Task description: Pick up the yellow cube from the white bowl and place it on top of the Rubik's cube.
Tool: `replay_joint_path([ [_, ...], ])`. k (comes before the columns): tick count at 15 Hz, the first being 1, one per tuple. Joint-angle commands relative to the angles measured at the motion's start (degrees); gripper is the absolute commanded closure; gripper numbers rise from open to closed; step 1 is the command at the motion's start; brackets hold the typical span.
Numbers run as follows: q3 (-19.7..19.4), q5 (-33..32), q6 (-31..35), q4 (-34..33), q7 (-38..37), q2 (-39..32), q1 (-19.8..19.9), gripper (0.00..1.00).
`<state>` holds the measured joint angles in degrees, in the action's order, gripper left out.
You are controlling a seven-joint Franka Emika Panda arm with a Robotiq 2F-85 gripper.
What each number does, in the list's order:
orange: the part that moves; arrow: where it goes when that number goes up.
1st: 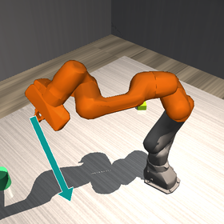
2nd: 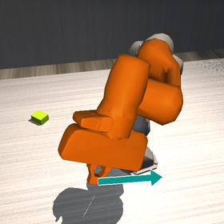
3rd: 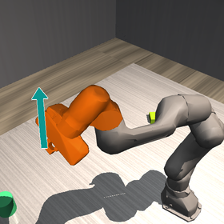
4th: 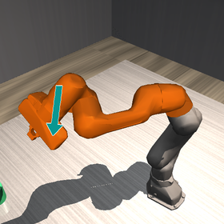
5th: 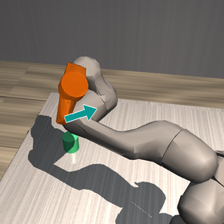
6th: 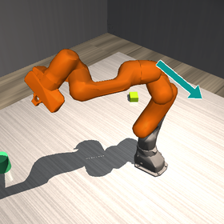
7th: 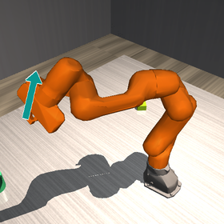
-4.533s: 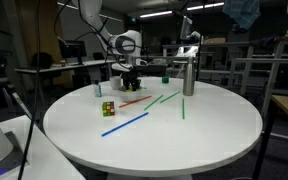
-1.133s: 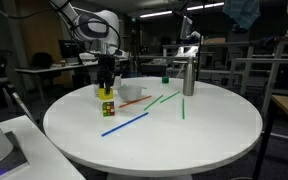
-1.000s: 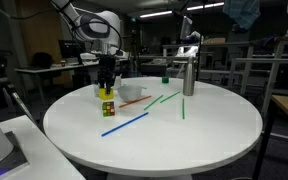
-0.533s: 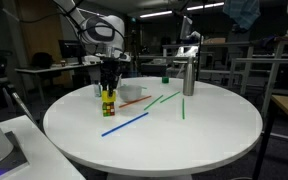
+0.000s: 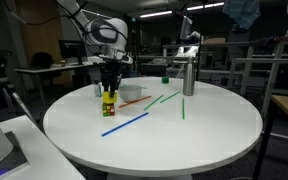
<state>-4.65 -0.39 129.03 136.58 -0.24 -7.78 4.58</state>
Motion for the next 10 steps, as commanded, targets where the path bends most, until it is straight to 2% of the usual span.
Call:
replay_joint_path([
  [1,0.1,1.7,-3.3,-2.7,0.8,-1.4,0.3,0.69],
  [10,0.0,3.0,-3.4,-1.9,1.0,-1.0,0.5,0.69],
])
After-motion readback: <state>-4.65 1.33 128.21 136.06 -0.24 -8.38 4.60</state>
